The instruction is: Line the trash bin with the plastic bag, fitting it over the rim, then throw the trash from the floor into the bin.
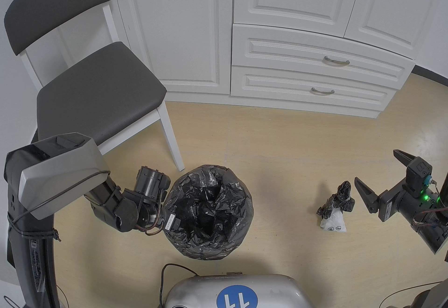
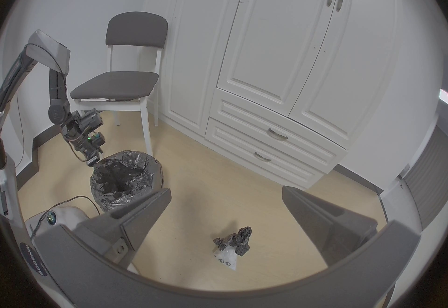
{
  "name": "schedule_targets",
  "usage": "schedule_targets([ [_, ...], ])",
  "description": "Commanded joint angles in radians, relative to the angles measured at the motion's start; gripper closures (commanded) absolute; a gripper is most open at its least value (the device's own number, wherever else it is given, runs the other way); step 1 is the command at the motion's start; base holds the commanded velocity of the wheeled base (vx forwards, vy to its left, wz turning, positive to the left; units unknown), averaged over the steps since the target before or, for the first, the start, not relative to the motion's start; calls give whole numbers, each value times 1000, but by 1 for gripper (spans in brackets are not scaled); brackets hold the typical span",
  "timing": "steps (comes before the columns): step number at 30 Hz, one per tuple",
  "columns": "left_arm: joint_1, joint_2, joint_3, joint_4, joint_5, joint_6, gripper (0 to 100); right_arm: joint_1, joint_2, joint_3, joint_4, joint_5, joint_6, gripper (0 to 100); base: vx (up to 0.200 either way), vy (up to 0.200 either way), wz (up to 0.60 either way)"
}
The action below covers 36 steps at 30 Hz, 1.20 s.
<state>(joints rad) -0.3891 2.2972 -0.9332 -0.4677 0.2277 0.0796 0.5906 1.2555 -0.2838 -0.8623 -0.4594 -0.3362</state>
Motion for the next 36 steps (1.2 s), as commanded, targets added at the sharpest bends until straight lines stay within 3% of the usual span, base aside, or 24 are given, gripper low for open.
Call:
schedule_targets([
  [1, 4, -22, 79, -35, -1, -4, 0, 0, -39, 2, 3, 1, -7, 0, 0, 0, 0],
  [13, -30, -67, 109, -192, -2, -17, 0, -3, -44, -11, 2, 1, -9, 0, 0, 0, 0],
  [19, -48, -150, 143, -193, -1, -23, 0, -68, -88, -52, 5, 2, -7, 0, 0, 0, 0],
  [23, -51, -265, 240, -198, 2, -21, 0, -115, -96, -63, 22, 2, -7, 0, 0, 0, 0],
  [27, -51, -433, 373, -203, -1, -23, 0, -160, -111, -124, 167, 5, 19, 0, 0, 0, 0],
  [30, -51, -605, 478, -203, -7, -46, 0, -170, -105, -241, 425, 13, 146, 0, 0, 0, 0],
  [31, -53, -621, 485, -203, -7, -50, 0, -172, -102, -255, 451, 16, 161, 0, 0, 0, 0],
  [33, -73, -754, 534, -186, -7, -80, 0, -213, -62, -391, 709, 126, 313, 0, 0, 0, 0],
  [34, -77, -783, 544, -184, -8, -83, 0, -233, -50, -422, 766, 169, 344, 0, 0, 0, 0],
  [36, -97, -886, 591, -161, -16, -84, 0, -316, 12, -543, 956, 360, 433, 0, 0, 0, 0],
])
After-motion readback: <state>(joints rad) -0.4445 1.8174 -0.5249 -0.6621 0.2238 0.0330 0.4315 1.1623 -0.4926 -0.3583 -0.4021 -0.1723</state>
